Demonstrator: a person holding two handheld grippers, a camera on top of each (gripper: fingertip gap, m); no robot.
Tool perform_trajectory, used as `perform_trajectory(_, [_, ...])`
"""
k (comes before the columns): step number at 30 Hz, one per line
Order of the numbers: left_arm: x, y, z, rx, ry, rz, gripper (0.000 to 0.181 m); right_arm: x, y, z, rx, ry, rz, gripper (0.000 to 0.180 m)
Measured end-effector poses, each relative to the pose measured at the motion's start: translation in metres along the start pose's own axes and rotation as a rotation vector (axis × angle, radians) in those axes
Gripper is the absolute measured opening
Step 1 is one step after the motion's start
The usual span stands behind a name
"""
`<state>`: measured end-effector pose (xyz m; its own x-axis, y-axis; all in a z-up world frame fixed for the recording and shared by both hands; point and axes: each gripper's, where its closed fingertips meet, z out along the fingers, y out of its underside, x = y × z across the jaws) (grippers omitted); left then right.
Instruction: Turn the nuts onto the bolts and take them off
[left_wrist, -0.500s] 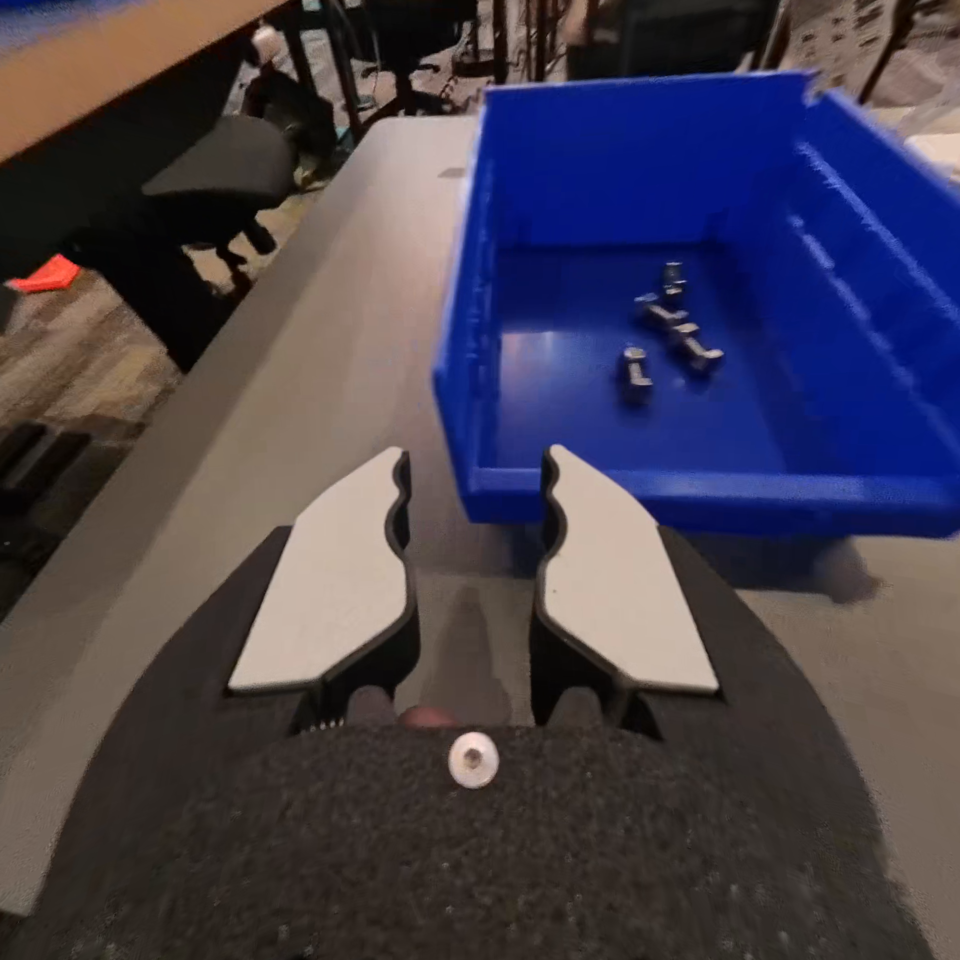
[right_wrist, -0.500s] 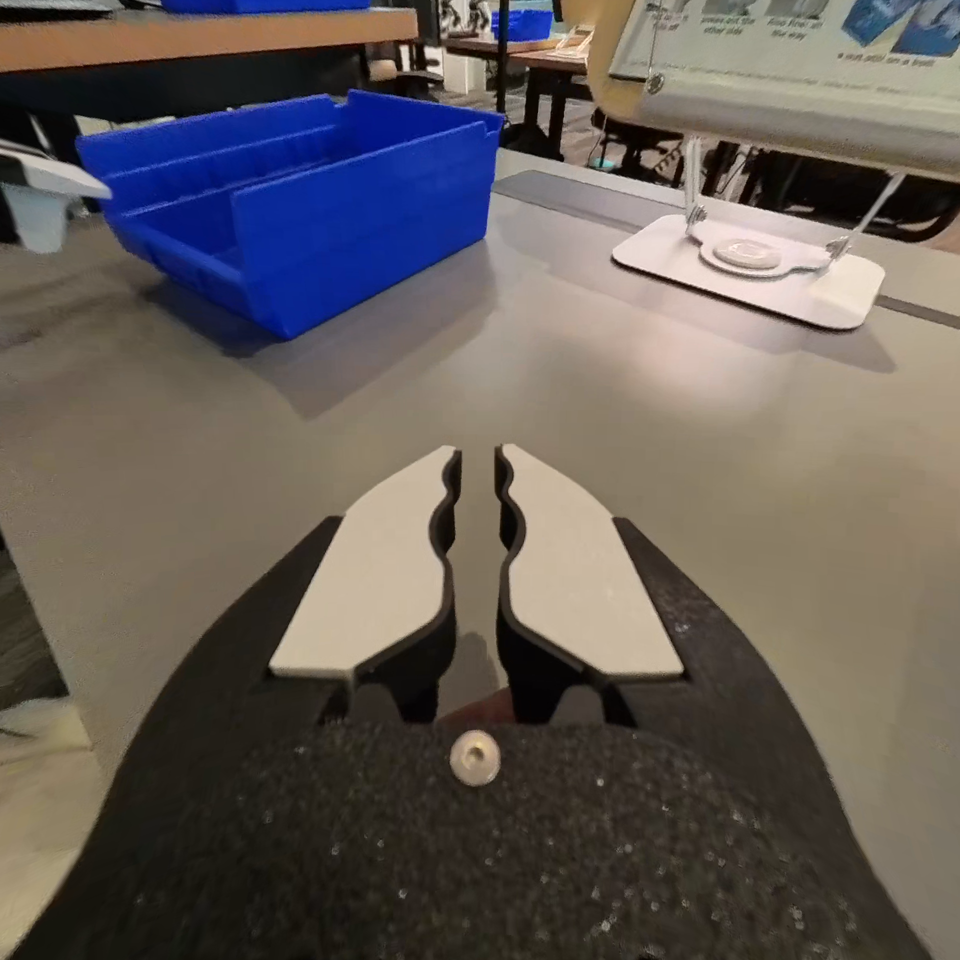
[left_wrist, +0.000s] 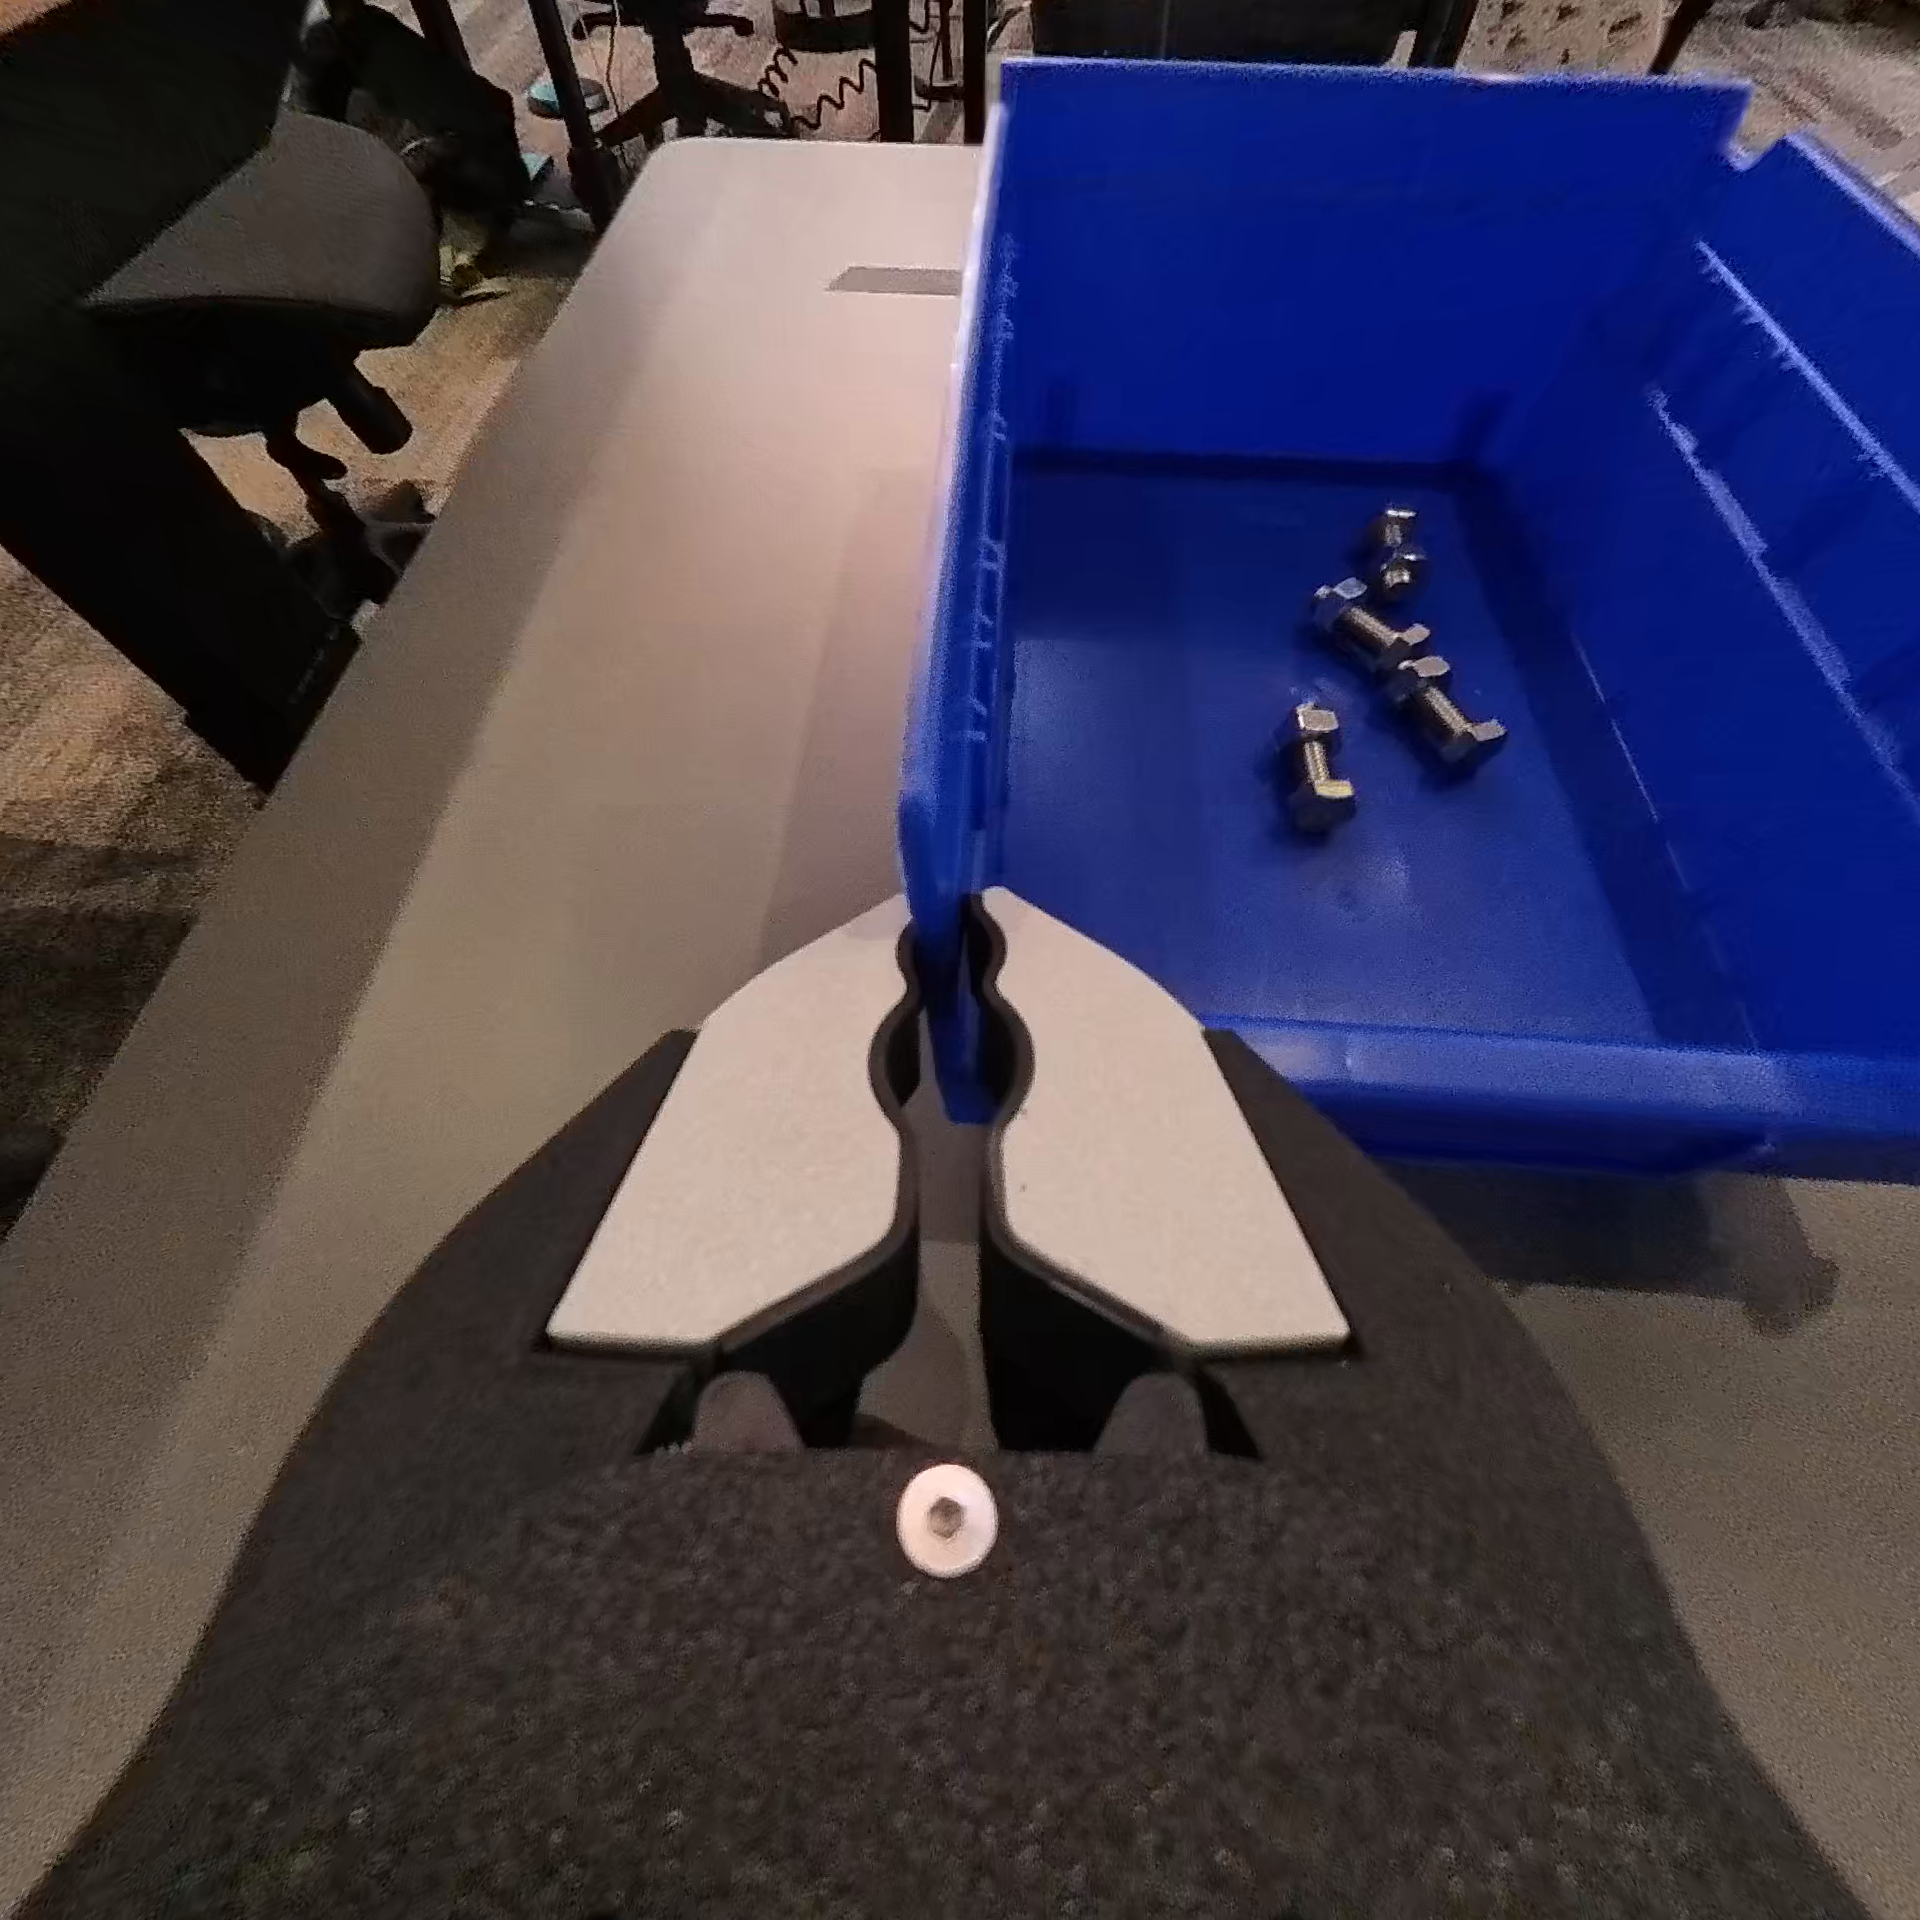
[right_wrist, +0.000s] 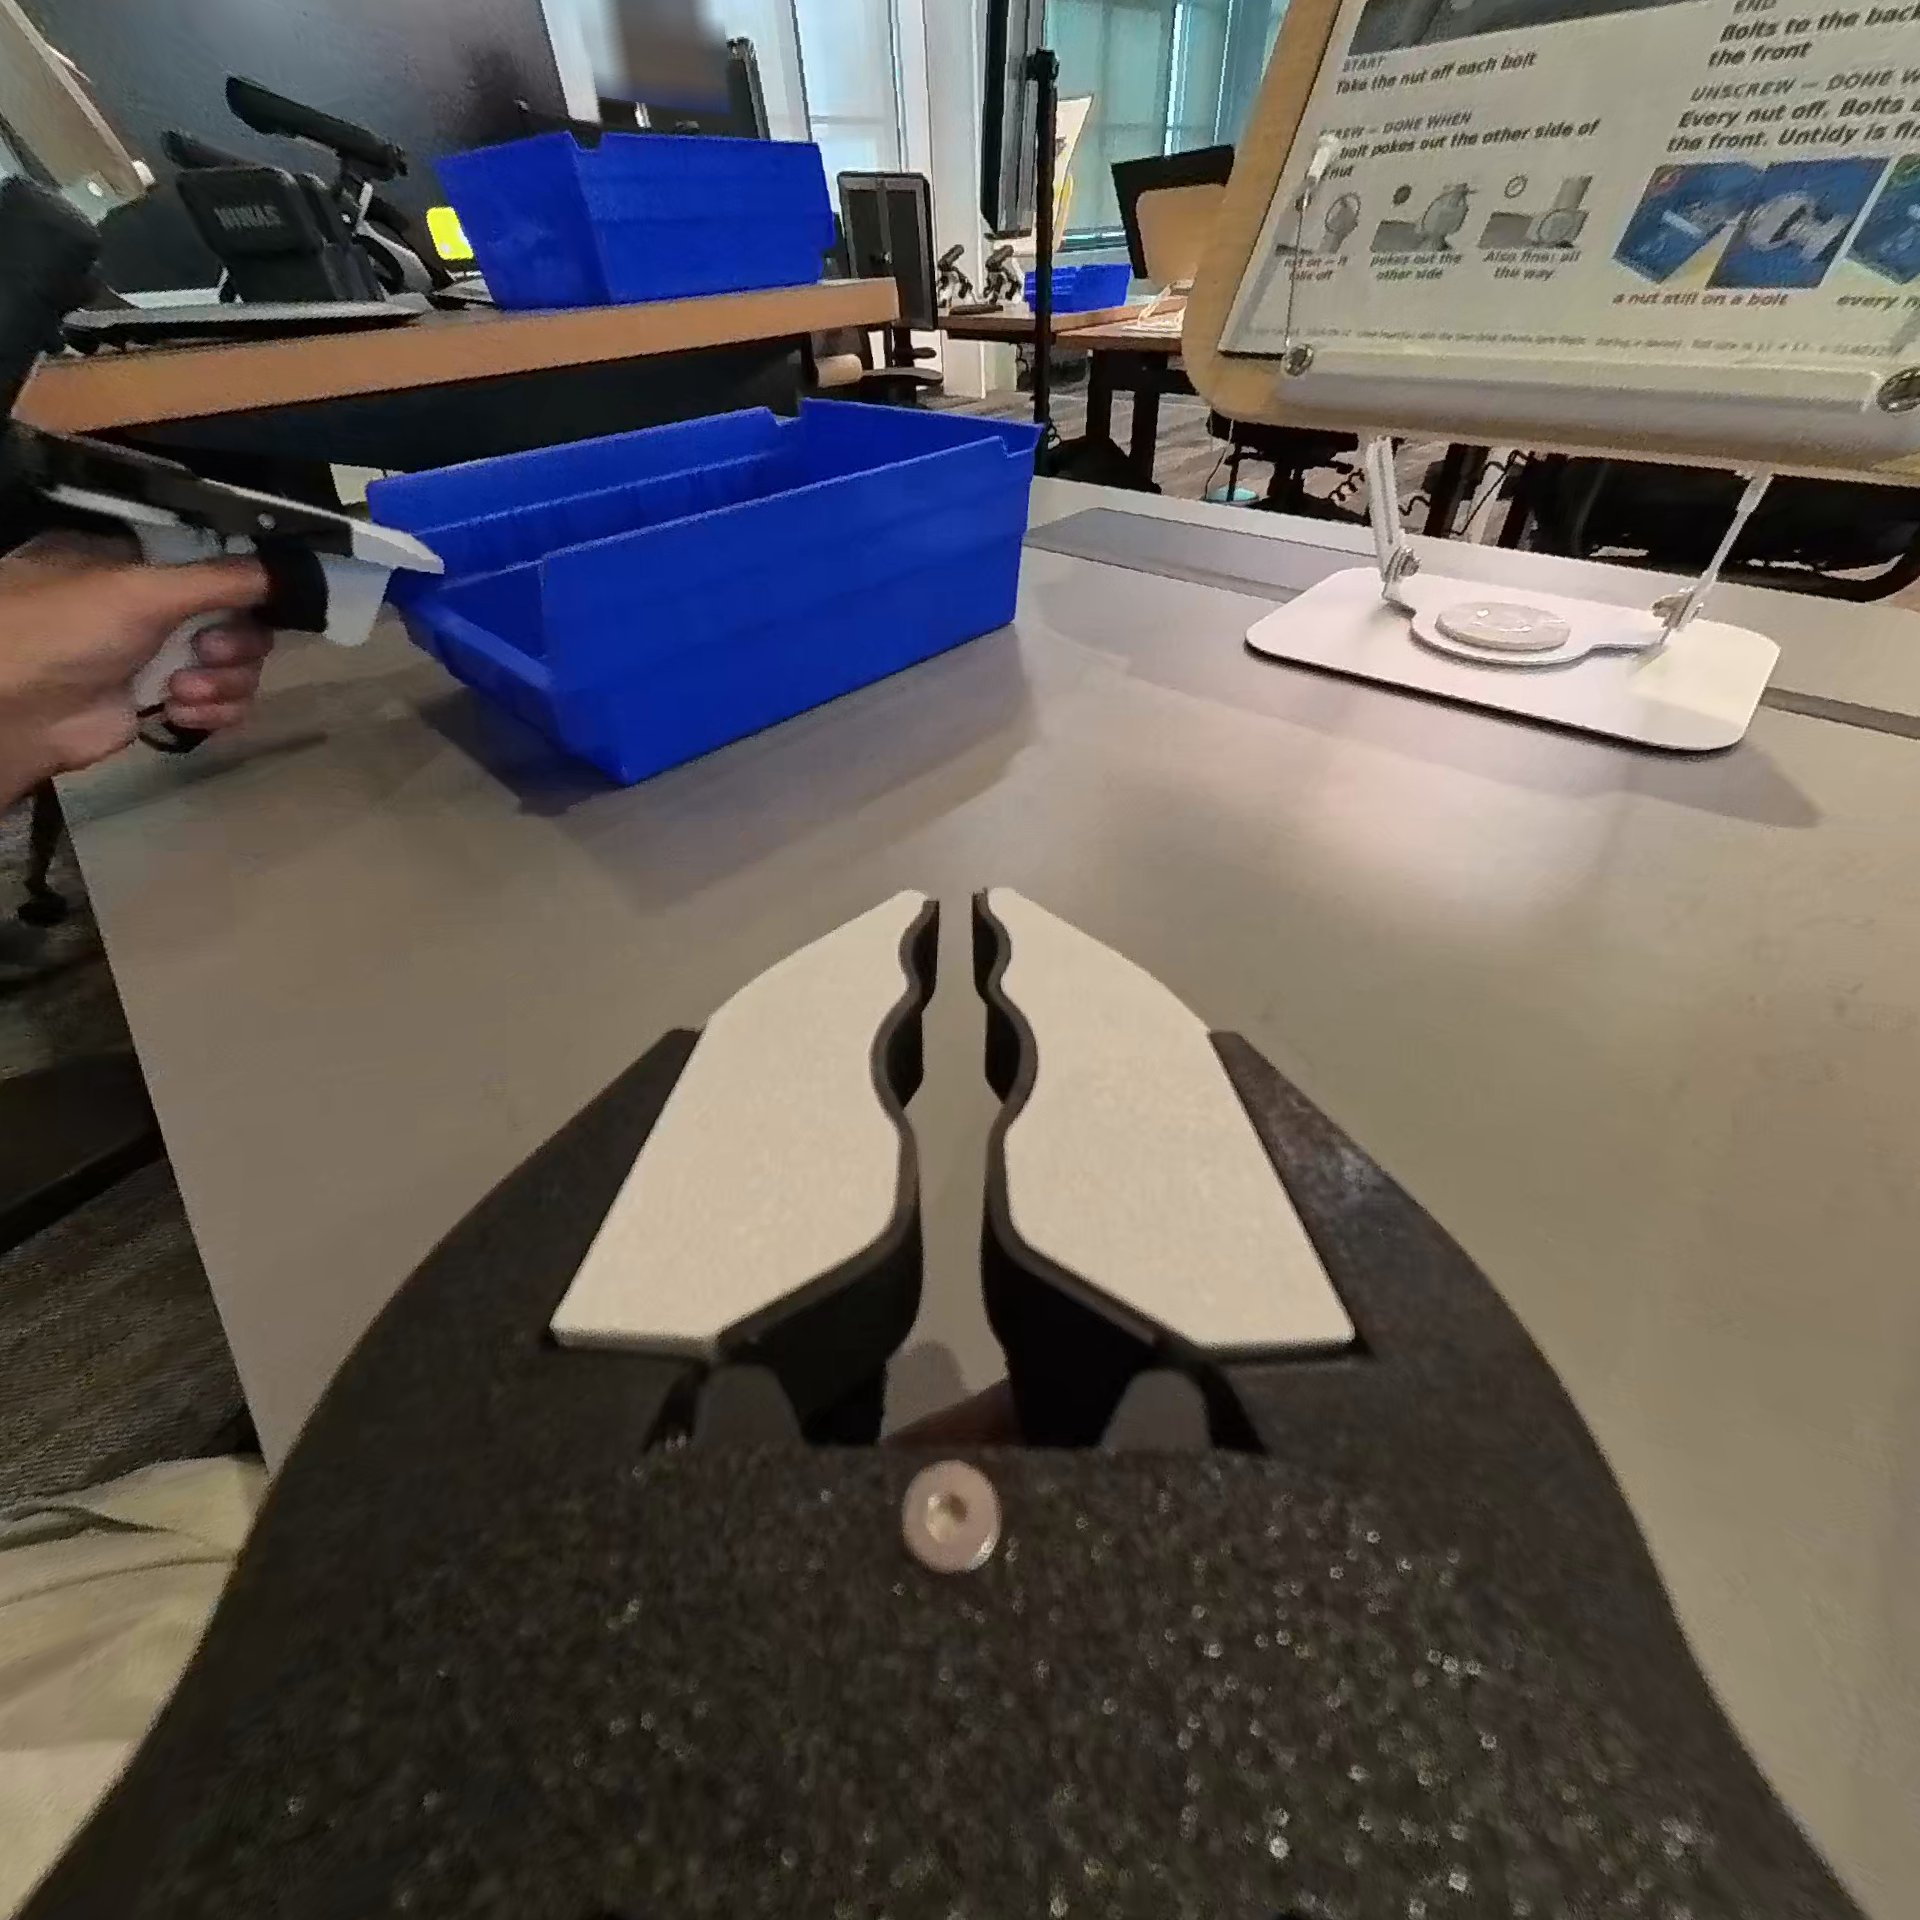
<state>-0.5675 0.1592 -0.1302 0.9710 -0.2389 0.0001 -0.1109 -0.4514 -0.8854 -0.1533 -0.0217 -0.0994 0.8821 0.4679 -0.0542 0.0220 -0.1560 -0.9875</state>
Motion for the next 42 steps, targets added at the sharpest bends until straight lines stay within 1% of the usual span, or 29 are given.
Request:
perform_trajectory(2, [-0.003,0.0,0.001,-0.006,0.002,0.009,0.007,0.0,0.001,-0.001,-0.009,0.005,-0.012,0.006])
perform_trajectory(3, [-0.006,0.001,-0.002,-0.015,-0.027,0.008,0.016,0.001,0.002,-0.003,-0.015,0.013,-0.027,0.006])
perform_trajectory(4, [-0.009,0.0,-0.007,-0.012,-0.061,0.009,0.029,0.002,0.002,-0.005,-0.02,0.028,-0.046,0.006])
perform_trajectory(5, [-0.01,-0.003,-0.016,0.004,-0.094,0.013,0.036,0.004,0.001,-0.008,-0.023,0.044,-0.067,0.006])
perform_trajectory(7, [-0.001,-0.016,-0.038,0.07,-0.139,0.039,0.036,0.007,-0.002,-0.013,-0.018,0.071,-0.1,0.006])
perform_trajectory(9, [0.025,-0.027,-0.049,0.078,-0.106,0.106,0.032,0.009,-0.006,-0.019,-0.01,0.078,-0.104,0.006])
perform_trajectory(11, [0.059,-0.029,-0.043,-0.048,-0.019,0.187,0.037,0.009,-0.01,-0.023,-0.003,0.067,-0.083,0.006])
perform_trajectory(12, [0.076,-0.031,-0.035,-0.119,0.043,0.215,0.04,0.009,-0.011,-0.024,-0.002,0.058,-0.069,0.006])
perform_trajectory(14, [0.102,-0.034,-0.012,-0.253,0.145,0.251,0.038,0.009,-0.012,-0.028,0.0,0.037,-0.043,0.006])
perform_trajectory(17, [0.106,-0.021,0.028,-0.503,0.168,0.245,0.036,0.011,-0.015,-0.031,0.01,0.022,-0.022,0.006])
perform_trajectory(18, [0.104,-0.013,0.037,-0.583,0.165,0.23,0.028,0.011,-0.016,-0.031,0.015,0.009,0.0,0.006])
perform_trajectory(19, [0.098,-0.007,0.045,-0.642,0.135,0.21,0.014,0.009,-0.017,-0.031,0.019,-0.011,0.027,0.006])
perform_trajectory(20, [0.096,-0.005,0.051,-0.674,0.122,0.18,0.011,0.008,-0.017,-0.031,0.019,-0.028,0.048,0.006])
perform_trajectory(21, [0.098,-0.002,0.054,-0.716,0.14,0.151,0.012,0.007,-0.016,-0.03,0.016,-0.035,0.058,0.006])
perform_trajectory(24, [0.098,0.009,0.064,-0.833,0.135,0.092,0.038,0.006,-0.011,-0.028,0.002,-0.046,0.059,0.006])
perform_trajectory(26, [0.1,0.015,0.07,-0.88,0.136,0.046,0.039,0.003,-0.01,-0.028,-0.002,-0.054,0.054,0.006])
perform_trajectory(29, [0.101,0.018,0.079,-0.889,0.128,-0.011,0.037,0.0,-0.012,-0.029,-0.001,-0.058,0.033,0.006])
perform_trajectory(32, [0.102,0.019,0.084,-0.887,0.118,-0.022,0.035,-0.003,-0.016,-0.032,0.004,-0.058,0.015,0.006])
perform_trajectory(33, [0.102,0.019,0.084,-0.891,0.116,-0.03,0.032,-0.003,-0.016,-0.032,0.005,-0.058,0.011,0.006])
perform_trajectory(34, [0.102,0.021,0.084,-0.897,0.113,-0.035,0.019,-0.004,-0.016,-0.032,0.005,-0.06,0.01,0.006])
perform_trajectory(35, [0.101,0.021,0.084,-0.895,0.11,-0.038,0.018,-0.005,-0.017,-0.032,0.004,-0.063,0.01,0.006])
perform_trajectory(39, [0.095,0.024,0.077,-0.915,0.103,0.052,0.018,-0.01,-0.016,-0.033,-0.001,-0.074,-0.009,0.006])
perform_trajectory(42, [0.097,0.013,0.075,-0.823,0.161,0.143,0.018,-0.011,-0.012,-0.031,-0.013,-0.067,-0.03,0.005])
